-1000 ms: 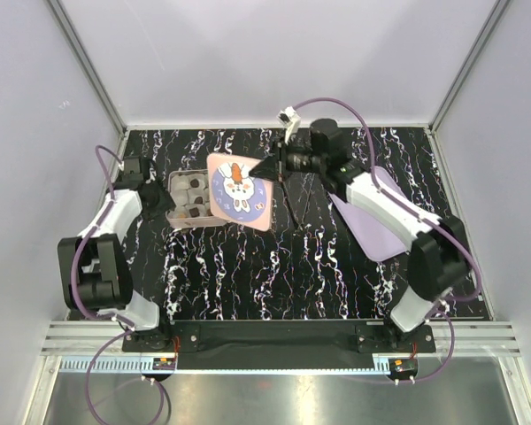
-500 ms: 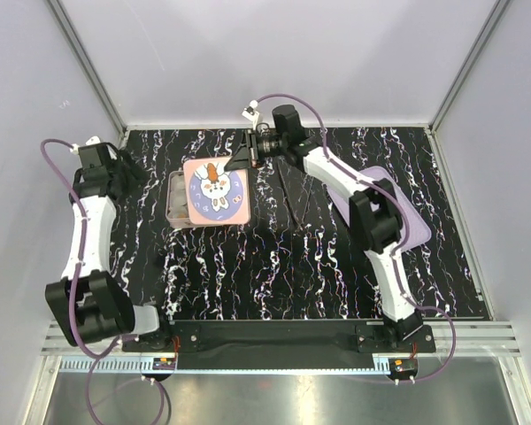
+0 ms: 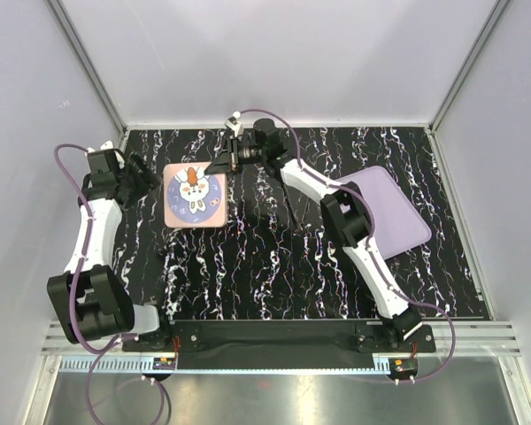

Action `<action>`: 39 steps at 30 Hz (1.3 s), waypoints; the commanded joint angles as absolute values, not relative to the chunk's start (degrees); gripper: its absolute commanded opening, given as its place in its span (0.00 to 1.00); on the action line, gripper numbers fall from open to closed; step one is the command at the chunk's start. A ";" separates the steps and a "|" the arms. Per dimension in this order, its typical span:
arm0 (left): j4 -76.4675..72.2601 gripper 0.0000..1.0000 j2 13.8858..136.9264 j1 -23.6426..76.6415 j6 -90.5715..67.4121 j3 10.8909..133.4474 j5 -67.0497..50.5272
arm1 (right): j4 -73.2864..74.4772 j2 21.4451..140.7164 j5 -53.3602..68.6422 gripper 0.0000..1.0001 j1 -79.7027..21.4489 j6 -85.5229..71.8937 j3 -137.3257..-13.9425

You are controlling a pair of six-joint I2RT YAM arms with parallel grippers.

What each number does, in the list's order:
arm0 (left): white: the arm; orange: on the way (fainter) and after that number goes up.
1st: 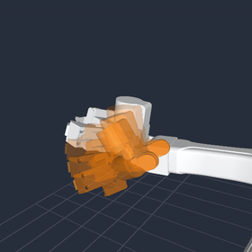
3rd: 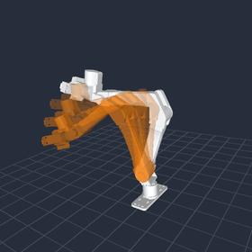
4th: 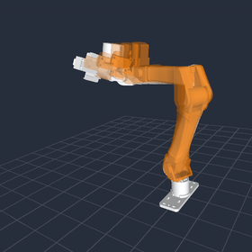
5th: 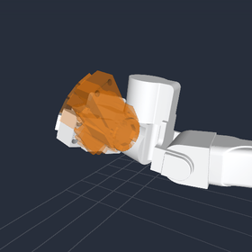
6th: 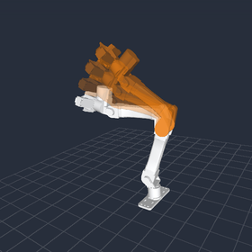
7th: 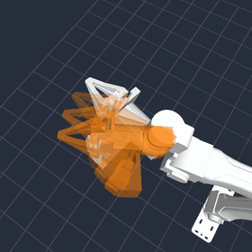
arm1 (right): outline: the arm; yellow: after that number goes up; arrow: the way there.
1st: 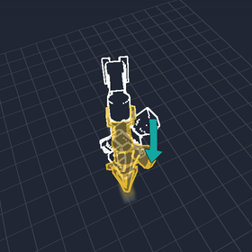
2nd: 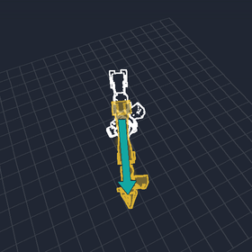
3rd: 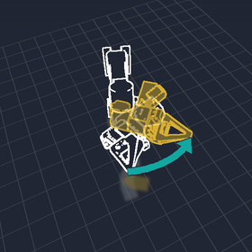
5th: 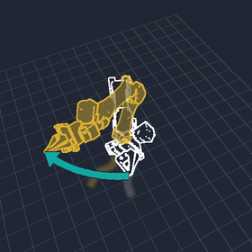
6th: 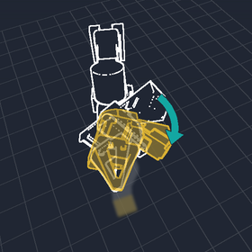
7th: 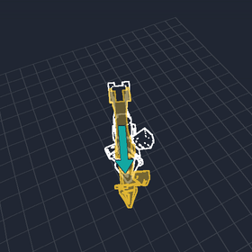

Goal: Pack the chocolate

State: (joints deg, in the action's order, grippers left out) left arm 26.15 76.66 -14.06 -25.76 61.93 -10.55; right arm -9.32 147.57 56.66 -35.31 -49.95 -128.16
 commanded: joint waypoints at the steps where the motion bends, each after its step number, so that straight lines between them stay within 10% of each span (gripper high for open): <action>1: 23.55 0.78 77.16 -14.15 -24.79 61.35 -10.82 | -20.65 151.34 57.57 0.00 -35.33 -59.23 -134.01; 39: 21.54 0.67 93.25 -12.66 -27.69 64.69 -16.17 | -10.02 160.05 48.43 0.43 -30.24 -48.43 -144.59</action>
